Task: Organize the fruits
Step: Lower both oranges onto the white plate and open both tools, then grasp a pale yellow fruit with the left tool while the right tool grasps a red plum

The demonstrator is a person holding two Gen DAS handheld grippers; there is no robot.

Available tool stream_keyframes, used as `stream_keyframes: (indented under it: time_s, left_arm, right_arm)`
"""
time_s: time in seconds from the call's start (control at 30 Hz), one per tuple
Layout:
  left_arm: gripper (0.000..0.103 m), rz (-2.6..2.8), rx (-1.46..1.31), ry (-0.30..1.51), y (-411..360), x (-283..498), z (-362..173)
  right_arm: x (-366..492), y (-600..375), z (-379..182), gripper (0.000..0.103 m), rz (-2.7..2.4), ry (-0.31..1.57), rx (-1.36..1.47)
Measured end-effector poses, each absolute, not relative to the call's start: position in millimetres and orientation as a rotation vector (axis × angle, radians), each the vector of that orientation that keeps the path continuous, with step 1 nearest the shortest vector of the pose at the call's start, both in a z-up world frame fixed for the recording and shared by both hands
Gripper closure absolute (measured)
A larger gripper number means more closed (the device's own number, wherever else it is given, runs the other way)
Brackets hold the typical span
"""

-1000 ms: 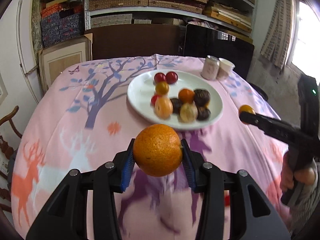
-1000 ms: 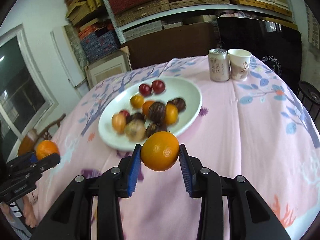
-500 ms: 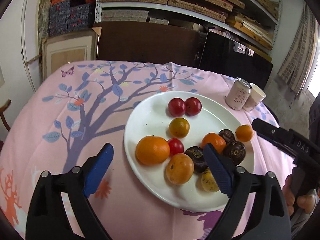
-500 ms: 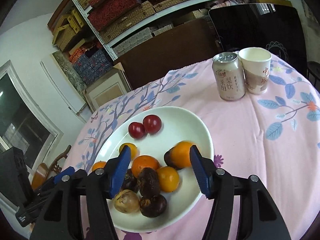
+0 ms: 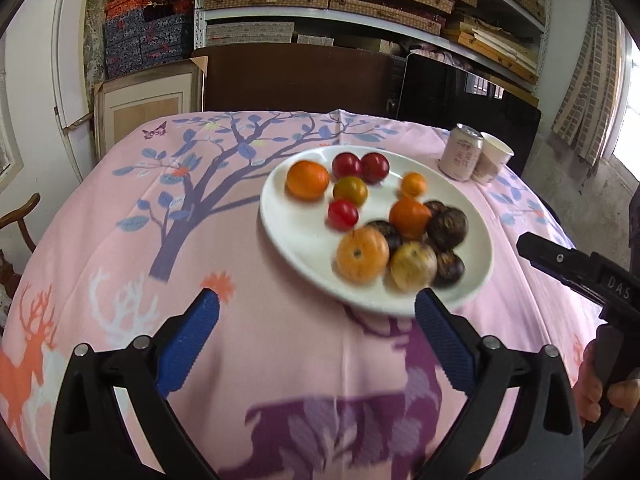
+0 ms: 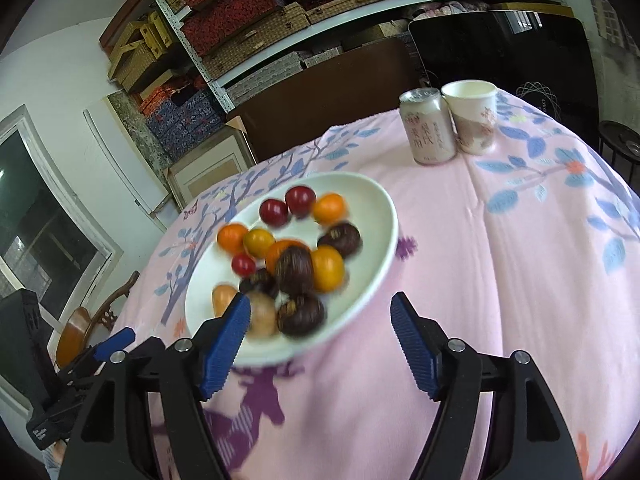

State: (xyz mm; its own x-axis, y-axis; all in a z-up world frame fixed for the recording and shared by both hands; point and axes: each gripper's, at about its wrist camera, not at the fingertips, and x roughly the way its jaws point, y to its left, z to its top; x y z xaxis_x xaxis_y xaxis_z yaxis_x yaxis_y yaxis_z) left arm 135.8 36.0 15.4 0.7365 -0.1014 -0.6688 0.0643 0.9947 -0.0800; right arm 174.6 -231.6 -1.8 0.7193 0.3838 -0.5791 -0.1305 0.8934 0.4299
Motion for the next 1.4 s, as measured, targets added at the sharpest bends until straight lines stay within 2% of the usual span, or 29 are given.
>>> stream_keyframes:
  time_s: [0.3,0.57,0.83,0.97,1.03,1.17,1.2,1.4]
  left_arm:
    - [0.005,-0.073,0.017,0.740,23.1,61.7,-4.4]
    - [0.005,-0.010,-0.097,0.770,52.4,57.5,-10.7]
    - [0.005,0.003,-0.111,0.781,56.3,60.0,-12.9]
    - [0.005,-0.001,-0.079,0.773,49.5,59.8,-11.9]
    - [0.005,-0.004,-0.065,0.772,46.8,59.7,-12.1]
    - [0.005,-0.019,-0.029,0.772,38.4,58.9,-13.3]
    - [0.005,-0.023,-0.021,0.770,37.0,57.9,-13.3]
    - [0.005,-0.063,0.032,0.743,23.5,51.8,-10.2]
  right_arm:
    - [86.8,-223.9,-10.5,0.021,0.353,0.700,0.282]
    - [39.0,-172.8,-22.2,0.021,0.503,0.727,0.032]
    - [28.5,-146.0,-27.9,0.044,0.599,0.772,-0.080]
    - [28.8,-139.3,-31.5,0.048,0.616,0.793,-0.112]
    - [31.8,-140.7,-34.3,0.059,0.612,0.815,-0.098]
    - [38.8,-144.1,-40.8,0.066,0.599,0.864,-0.069]
    - [39.7,-143.9,-41.9,0.073,0.603,0.871,-0.066]
    - [43.7,-165.9,-36.8,0.074,0.562,0.851,0.022]
